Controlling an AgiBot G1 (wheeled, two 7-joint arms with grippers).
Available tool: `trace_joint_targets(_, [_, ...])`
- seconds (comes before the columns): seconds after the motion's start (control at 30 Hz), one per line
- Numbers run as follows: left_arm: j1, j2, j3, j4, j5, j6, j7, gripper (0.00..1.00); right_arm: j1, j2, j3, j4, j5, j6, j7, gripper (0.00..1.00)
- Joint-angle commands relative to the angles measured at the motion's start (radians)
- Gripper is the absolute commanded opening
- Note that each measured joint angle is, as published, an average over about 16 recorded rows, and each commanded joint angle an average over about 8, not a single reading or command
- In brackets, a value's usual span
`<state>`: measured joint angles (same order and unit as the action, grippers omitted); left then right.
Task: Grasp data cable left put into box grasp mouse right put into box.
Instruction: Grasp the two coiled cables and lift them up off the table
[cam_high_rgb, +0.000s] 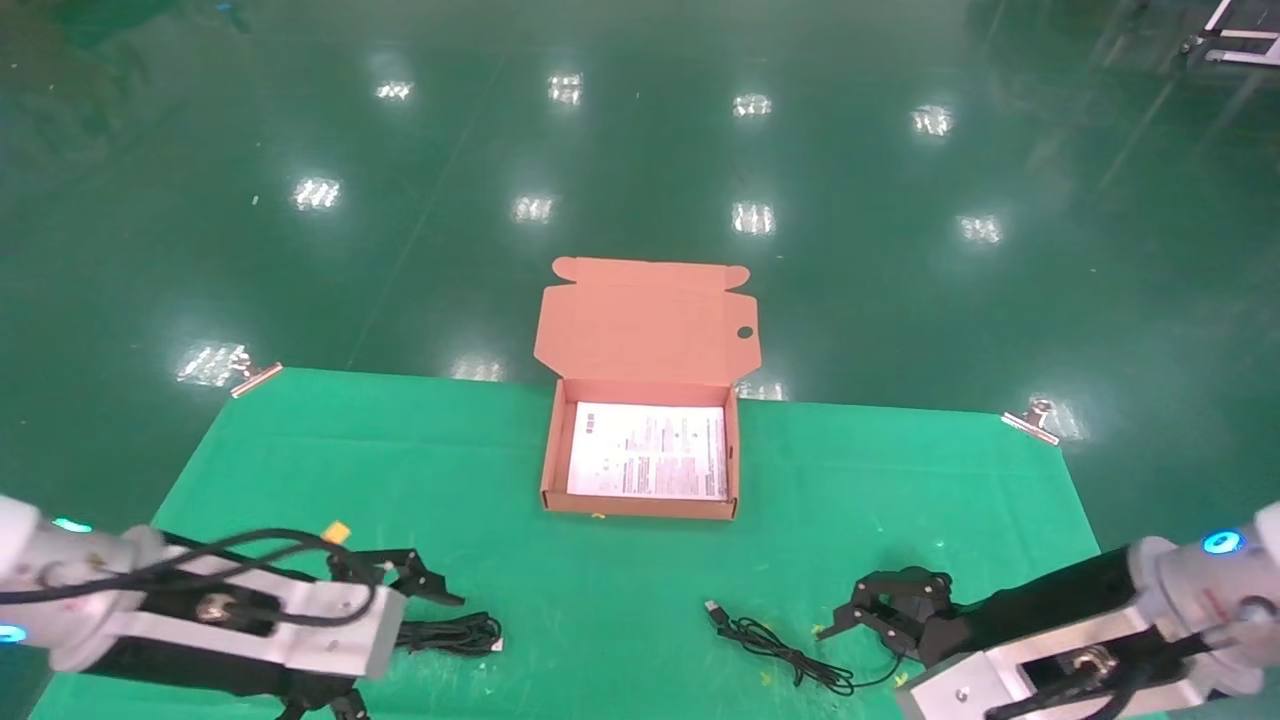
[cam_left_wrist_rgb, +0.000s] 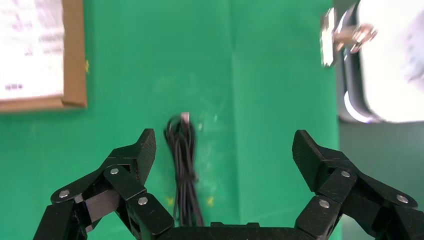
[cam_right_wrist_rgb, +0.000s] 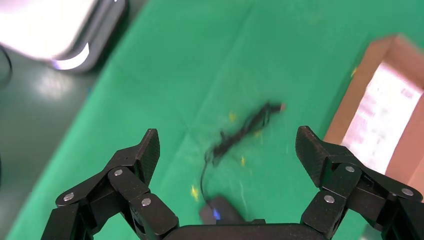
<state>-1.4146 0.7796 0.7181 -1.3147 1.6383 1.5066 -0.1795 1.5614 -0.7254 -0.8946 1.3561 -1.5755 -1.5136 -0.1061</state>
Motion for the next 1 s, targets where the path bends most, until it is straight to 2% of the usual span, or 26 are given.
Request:
trace_joint_targets(0.03, [-0.003, 0.013, 0.023, 0.004, 0.053, -0.011, -0.001, 1.00, 0.006, -0.015, -0.025, 0.000, -0.045, 0.014, -0.009, 1.00])
trace_joint_targets(0.27, [0.013, 0.051, 0.059, 0.024, 0.172, -0.073, -0.031, 1.00, -0.032, -0.049, -0.061, -0.001, -0.153, 0.089, 0.040, 1.00])
trace_joint_targets(0.5, [0.024, 0.098, 0.083, 0.095, 0.259, -0.131, -0.072, 1.00, -0.097, -0.070, -0.079, -0.009, -0.246, 0.184, 0.156, 1.00])
trace_joint_targets(0.73, [0.032, 0.145, 0.083, 0.225, 0.278, -0.178, -0.104, 1.00, -0.147, -0.097, -0.084, -0.032, -0.290, 0.243, 0.283, 1.00])
trace_joint_targets(1.0, [0.029, 0.199, 0.082, 0.399, 0.283, -0.229, -0.082, 1.00, -0.172, -0.159, -0.089, -0.112, -0.317, 0.287, 0.362, 1.00])
